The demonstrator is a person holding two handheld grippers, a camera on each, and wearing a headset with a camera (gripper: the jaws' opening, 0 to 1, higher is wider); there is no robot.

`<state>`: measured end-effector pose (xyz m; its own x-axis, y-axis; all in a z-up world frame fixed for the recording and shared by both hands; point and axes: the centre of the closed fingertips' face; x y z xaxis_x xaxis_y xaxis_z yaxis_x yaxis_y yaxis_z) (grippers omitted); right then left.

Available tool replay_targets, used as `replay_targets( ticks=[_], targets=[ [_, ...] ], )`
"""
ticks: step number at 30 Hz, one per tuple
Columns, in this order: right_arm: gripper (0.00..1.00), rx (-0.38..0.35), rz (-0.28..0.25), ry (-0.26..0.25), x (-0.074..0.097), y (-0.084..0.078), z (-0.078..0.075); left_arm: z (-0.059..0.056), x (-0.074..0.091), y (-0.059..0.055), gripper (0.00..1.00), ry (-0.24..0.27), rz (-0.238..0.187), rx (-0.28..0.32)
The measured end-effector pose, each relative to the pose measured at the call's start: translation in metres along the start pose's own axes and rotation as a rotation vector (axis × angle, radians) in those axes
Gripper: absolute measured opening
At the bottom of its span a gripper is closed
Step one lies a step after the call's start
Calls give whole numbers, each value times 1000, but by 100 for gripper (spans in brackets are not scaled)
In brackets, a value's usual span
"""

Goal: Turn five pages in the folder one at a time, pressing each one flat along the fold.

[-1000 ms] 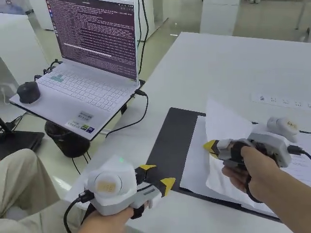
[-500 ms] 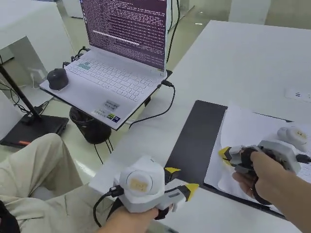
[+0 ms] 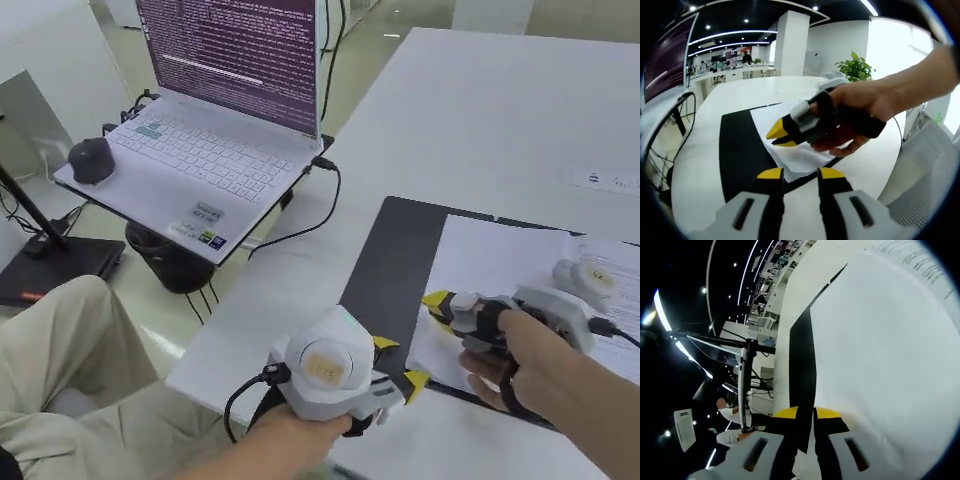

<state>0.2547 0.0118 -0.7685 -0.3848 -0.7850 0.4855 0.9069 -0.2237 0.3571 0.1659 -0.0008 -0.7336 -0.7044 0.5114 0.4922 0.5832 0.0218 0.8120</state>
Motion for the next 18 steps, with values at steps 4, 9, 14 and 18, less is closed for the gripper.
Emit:
replay_targets(
  ticks=[4,9,14,18],
  targets=[
    [9,-15,-24,42,15,7,0,-8,-16,2,22,-26,2,-30],
    [7,-38,-59,95,42,20,-12,-5,-40,-3,19,-11,19,-55],
    [6,-70,-88,97,68,29,-40,11,-55,-14,19,62,47,-70],
    [5,-92,-111,82,82,35,-58,20,-57,-28,15,95,106,-133]
  ],
)
Point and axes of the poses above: the centre of the closed fingertips' face, and the gripper's own axes: x roughly backward along the fingers, z roughly to its left, y roughly out of its top, and after that the axes turned 12 degrees about x, right-handed
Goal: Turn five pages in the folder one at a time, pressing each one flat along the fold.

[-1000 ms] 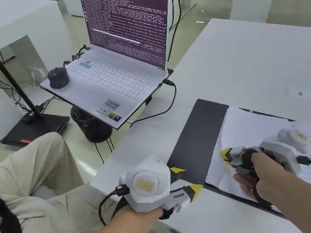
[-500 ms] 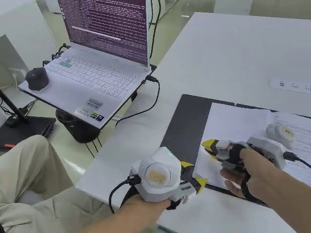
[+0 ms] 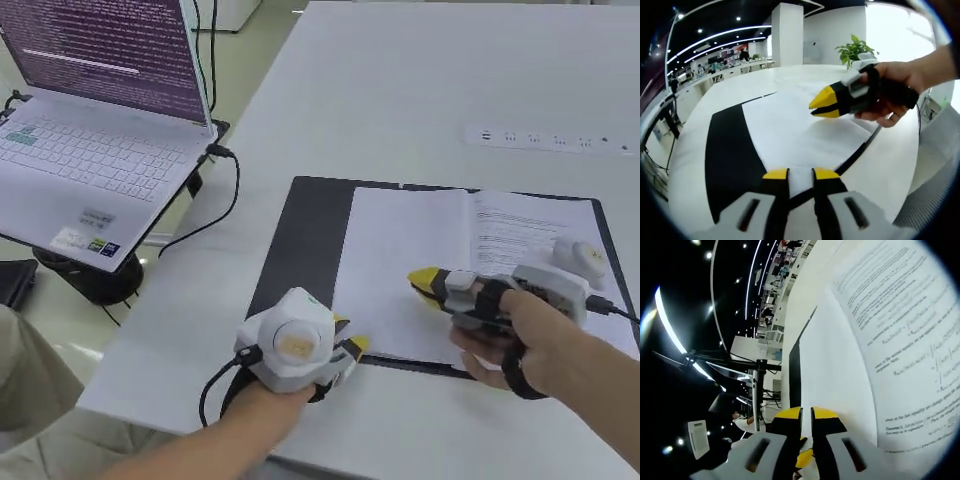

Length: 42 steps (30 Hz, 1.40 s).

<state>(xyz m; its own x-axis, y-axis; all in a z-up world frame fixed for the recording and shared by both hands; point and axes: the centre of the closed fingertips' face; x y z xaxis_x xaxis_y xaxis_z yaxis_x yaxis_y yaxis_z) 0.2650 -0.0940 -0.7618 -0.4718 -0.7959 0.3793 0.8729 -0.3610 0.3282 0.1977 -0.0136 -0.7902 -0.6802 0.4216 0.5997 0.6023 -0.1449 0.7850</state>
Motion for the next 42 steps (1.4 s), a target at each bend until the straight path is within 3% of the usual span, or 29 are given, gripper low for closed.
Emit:
replay_targets(
  ticks=[1,2,5,16,19,24,25,31,42],
  targets=[
    [5,-26,-11,3,3,4,-3,-1,0,-7,14,-6,30,-6],
    [5,-35,-20,5,5,8,-6,0,0,0,14,-12,-26,9],
    [2,-41,-33,-7,9,17,-14,0,1,1,13,-13,-45,16],
    [0,-78,-42,2,2,48,-30,-2,2,0,13,-5,-48,6],
    [0,-50,-41,-10,0,56,-33,-3,3,0,12,-6,-49,2],
    [0,-83,-38,-34,-5,69,-46,-2,2,-1,12,-3,-46,-2],
    [0,-118,-40,-18,-7,72,-44,-1,2,-2,12,-2,-46,0],
    [0,-145,-60,-19,-16,89,-51,-2,3,-2,12,-2,-48,-7],
    [0,-225,-119,-13,-24,105,-50,-4,4,-1,12,1,-52,-15]
  ],
)
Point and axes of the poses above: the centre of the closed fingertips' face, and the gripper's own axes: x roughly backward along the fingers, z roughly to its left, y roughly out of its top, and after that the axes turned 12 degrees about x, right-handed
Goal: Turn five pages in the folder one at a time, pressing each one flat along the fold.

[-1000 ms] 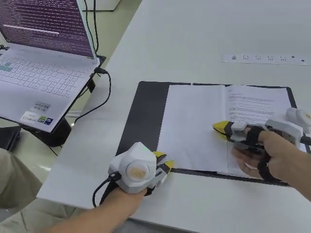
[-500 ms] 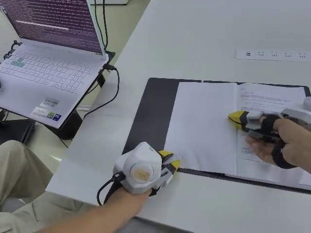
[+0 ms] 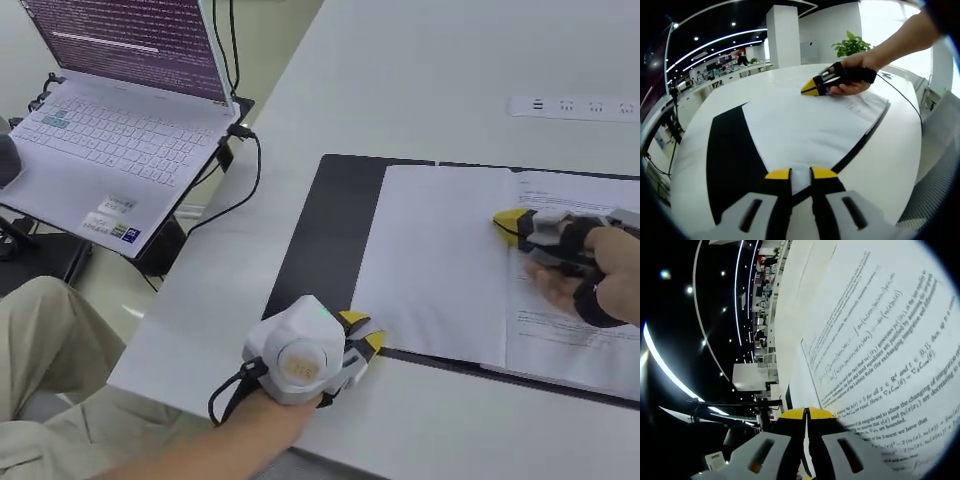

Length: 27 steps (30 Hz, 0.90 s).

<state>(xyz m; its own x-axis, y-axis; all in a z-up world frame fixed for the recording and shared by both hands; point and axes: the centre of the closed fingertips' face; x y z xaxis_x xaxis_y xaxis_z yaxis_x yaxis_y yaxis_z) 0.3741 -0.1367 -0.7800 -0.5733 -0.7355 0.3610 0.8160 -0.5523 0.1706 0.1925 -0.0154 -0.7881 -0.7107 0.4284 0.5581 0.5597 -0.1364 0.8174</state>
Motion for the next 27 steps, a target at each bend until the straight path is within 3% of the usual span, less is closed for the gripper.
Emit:
replay_targets(
  ticks=[7,16,27],
  targets=[
    [0,-54,-53,-1,-11,16,2,1,-1,0,12,4,0,5],
    [0,-54,-103,-22,-26,38,1,1,-1,1,12,4,-5,12],
    [0,-67,-210,-44,-46,71,1,2,-2,2,12,6,-1,8]
  ],
)
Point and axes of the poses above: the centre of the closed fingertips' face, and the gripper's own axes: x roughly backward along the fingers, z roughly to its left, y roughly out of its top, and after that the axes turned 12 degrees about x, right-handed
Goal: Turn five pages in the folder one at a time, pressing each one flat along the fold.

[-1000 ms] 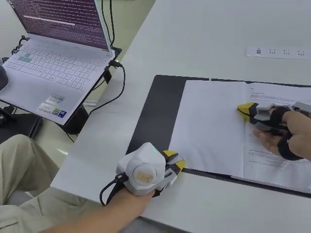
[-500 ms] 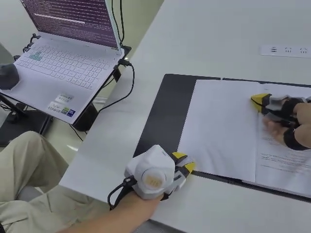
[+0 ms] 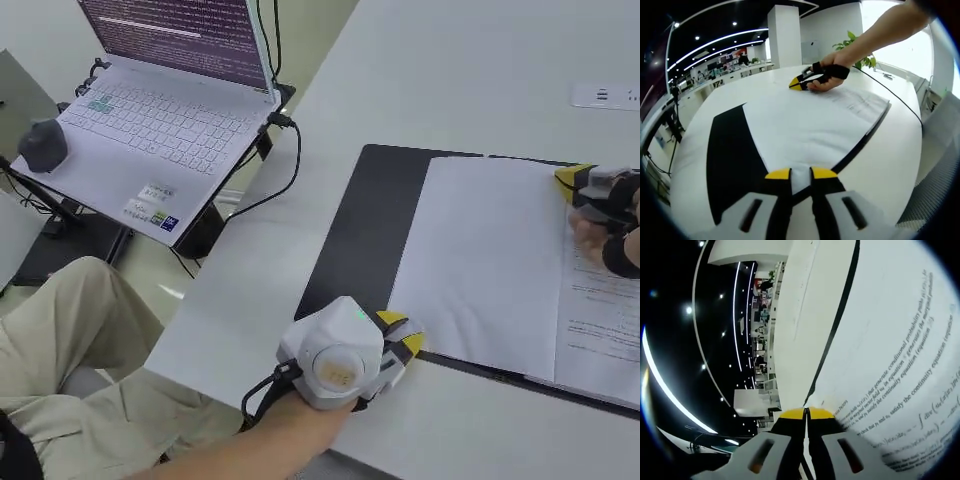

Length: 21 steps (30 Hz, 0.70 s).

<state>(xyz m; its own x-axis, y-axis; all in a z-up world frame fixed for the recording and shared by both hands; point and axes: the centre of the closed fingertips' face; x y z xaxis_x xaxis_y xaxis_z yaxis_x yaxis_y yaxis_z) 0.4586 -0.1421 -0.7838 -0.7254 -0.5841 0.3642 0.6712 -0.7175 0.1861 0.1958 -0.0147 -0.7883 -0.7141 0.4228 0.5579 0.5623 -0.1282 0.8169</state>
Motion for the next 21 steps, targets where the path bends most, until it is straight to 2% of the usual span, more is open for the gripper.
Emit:
replay_targets(
  ticks=[4,7,15,21],
  targets=[
    [0,-24,-56,-8,-5,12,-2,0,-1,-1,12,-3,3,-11],
    [0,-29,-50,-10,-4,10,-1,1,-1,-1,12,-3,3,-10],
    [0,7,13,-11,6,-2,-3,0,-1,-2,12,-2,5,-11],
    [0,15,55,0,21,-17,-5,1,0,-2,12,-1,5,-9]
  ],
)
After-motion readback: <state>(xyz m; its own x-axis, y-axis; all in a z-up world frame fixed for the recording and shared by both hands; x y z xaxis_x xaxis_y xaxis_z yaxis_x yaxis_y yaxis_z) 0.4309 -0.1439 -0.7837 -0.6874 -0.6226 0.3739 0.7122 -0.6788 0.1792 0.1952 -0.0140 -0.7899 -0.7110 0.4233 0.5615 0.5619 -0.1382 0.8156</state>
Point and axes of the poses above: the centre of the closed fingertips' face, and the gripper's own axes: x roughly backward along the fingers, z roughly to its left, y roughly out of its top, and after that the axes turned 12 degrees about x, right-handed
